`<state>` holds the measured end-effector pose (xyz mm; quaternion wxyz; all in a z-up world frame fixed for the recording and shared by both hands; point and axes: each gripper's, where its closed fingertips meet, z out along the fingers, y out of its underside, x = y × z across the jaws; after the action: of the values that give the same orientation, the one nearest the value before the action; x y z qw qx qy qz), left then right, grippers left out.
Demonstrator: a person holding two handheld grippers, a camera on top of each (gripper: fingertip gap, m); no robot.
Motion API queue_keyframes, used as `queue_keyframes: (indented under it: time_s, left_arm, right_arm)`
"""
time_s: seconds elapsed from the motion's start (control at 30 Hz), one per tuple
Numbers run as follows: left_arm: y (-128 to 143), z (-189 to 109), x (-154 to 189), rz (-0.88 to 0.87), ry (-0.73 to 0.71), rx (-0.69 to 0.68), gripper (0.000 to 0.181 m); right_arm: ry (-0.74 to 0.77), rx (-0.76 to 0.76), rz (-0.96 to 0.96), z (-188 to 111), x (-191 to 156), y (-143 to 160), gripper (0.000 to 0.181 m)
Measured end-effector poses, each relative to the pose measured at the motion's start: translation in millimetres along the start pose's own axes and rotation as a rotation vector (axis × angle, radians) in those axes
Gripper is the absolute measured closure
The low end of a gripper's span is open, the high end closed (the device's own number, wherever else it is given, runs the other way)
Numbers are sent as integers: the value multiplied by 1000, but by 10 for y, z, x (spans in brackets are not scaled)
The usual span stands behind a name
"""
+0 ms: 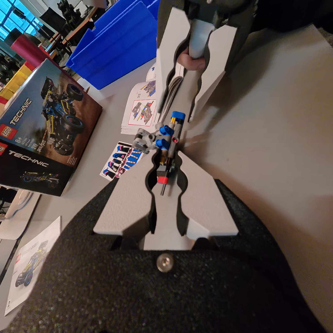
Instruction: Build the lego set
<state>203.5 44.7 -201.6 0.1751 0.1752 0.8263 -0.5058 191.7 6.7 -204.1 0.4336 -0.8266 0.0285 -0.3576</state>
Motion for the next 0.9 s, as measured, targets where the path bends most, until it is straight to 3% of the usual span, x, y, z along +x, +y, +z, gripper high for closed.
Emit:
queue_keyframes:
  time_s: [0.33,0.5,0.67,0.83,0.9]
  left_arm:
    - [-32,16,75,111,-9,13,168]
    - [-29,14,78,120,-9,4,168]
    - [13,-79,85,100,-10,15,168]
    - [78,-162,69,110,-40,5,168]
    - [85,-170,78,122,-51,2,168]
  right_arm:
    - [-2,17,-52,35,-137,-6,163]
    - [-81,-55,-99,15,-241,166,163]
    - [-172,-27,22,-21,-328,57,160]
    - [-360,-134,311,54,-602,-38,148]
    - [-367,-200,349,93,-656,11,153]
